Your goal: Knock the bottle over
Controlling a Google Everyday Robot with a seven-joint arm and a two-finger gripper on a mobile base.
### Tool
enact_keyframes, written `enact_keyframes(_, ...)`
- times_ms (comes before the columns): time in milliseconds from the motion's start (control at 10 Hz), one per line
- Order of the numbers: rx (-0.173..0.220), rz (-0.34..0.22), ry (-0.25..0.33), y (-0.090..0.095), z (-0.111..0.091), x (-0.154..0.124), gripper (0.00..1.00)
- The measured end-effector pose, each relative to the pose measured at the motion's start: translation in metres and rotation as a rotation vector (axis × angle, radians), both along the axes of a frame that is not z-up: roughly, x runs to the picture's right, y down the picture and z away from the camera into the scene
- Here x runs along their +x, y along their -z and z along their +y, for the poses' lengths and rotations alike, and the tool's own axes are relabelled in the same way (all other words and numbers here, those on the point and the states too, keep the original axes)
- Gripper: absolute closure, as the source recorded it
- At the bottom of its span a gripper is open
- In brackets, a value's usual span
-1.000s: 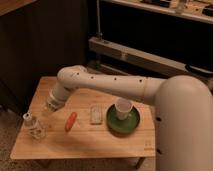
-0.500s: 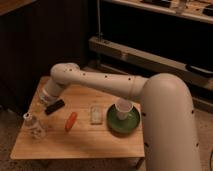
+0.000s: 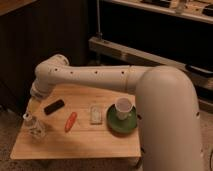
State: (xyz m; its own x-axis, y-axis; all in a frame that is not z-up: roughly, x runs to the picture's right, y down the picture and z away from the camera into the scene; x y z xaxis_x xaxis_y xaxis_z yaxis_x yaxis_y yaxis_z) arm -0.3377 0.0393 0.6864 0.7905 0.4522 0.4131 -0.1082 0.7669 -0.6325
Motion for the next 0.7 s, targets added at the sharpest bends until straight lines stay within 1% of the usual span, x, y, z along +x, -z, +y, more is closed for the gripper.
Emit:
enact_keyframes(100, -0.014, 0.001, -0.029, -0.006, -0.008, 0.006, 0.56)
enact_keyframes(200, -0.032, -0.012, -0.048, -0.01, -0.016, 0.013, 0.64)
enact_keyframes(300, -0.058, -0.04, -0.06, -0.011, -0.024, 0.016, 0.76)
enact_keyframes(400, -0.086, -0.071, -0.063, -0.009, -0.027, 0.014, 0.87)
enact_keyframes(500, -0.111, -0.098, -0.059, -0.005, -0.027, 0.008, 0.95)
enact_keyframes(600, -0.136, -0.117, -0.049, -0.001, -0.024, -0.001, 1.0)
enact_keyframes(700, -0.161, -0.138, -0.024, 0.007, -0.015, -0.017, 1.0)
